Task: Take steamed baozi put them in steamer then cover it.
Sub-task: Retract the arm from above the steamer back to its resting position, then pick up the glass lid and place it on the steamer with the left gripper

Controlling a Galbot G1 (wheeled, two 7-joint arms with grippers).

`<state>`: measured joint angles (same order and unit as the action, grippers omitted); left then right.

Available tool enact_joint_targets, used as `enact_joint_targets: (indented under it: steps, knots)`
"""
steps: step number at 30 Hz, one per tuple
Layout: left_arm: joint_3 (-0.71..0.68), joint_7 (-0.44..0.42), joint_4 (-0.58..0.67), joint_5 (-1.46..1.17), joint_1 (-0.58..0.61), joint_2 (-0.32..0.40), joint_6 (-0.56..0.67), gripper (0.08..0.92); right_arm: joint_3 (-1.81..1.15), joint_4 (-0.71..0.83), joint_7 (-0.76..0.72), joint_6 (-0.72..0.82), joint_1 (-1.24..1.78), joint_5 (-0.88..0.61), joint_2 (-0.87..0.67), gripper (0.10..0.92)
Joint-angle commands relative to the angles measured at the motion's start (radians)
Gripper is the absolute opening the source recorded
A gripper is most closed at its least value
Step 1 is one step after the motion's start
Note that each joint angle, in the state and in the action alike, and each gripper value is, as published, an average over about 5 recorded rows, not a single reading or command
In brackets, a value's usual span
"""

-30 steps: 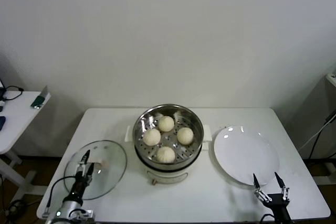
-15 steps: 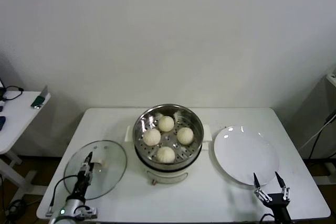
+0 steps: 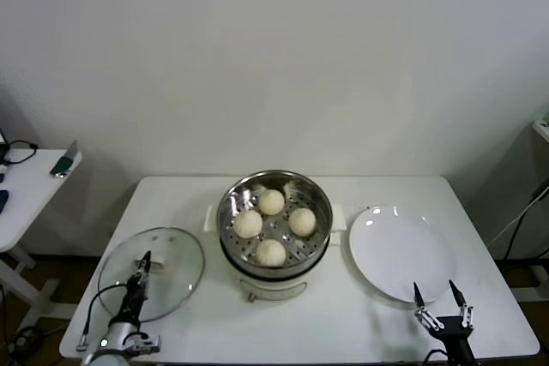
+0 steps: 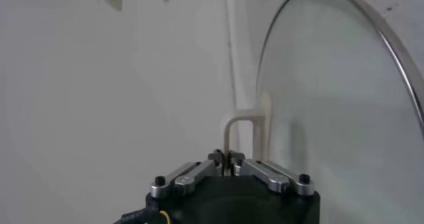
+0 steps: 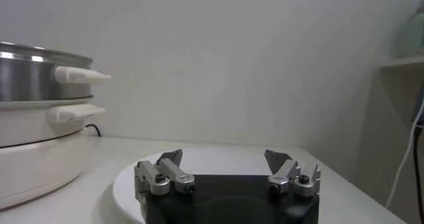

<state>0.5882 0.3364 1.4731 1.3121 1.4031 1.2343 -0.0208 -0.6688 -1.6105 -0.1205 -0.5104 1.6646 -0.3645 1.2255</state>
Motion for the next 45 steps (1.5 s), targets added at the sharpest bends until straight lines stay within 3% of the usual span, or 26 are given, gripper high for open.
enact_joint_targets:
  steps: [1,7,19,24,29,36,45]
  knots:
    - [0.003,0.007,0.008,0.001,-0.006,0.002,-0.004,0.141,-0.004,-0.006,0.003,0.003,0.001,0.006,0.004,0.823]
    - [0.029,-0.052,0.166,-0.086,0.020,-0.027,-0.044,0.141,-0.010,-0.018,0.010,0.014,0.004,0.018,0.005,0.823]
    - [0.061,-0.334,0.577,-0.272,0.091,-0.154,-0.280,0.141,-0.024,-0.029,0.022,0.031,0.011,0.035,0.003,0.823]
    - [0.028,-0.424,0.710,-0.272,0.084,-0.204,-0.417,0.141,-0.023,-0.030,0.025,0.034,0.008,0.040,0.001,0.823]
    - [-0.077,-0.455,0.751,-0.218,0.002,-0.213,-0.525,0.141,-0.022,-0.028,0.019,0.030,-0.004,0.038,0.001,0.823]
    - [-0.299,-0.506,0.741,-0.114,-0.157,-0.118,-0.660,0.141,-0.018,-0.019,0.012,0.013,-0.021,0.036,-0.001,0.823]
    - [-0.528,-0.587,0.683,0.144,-0.241,0.111,-0.669,0.141,-0.014,0.000,0.011,0.000,-0.039,0.037,0.001,0.823]
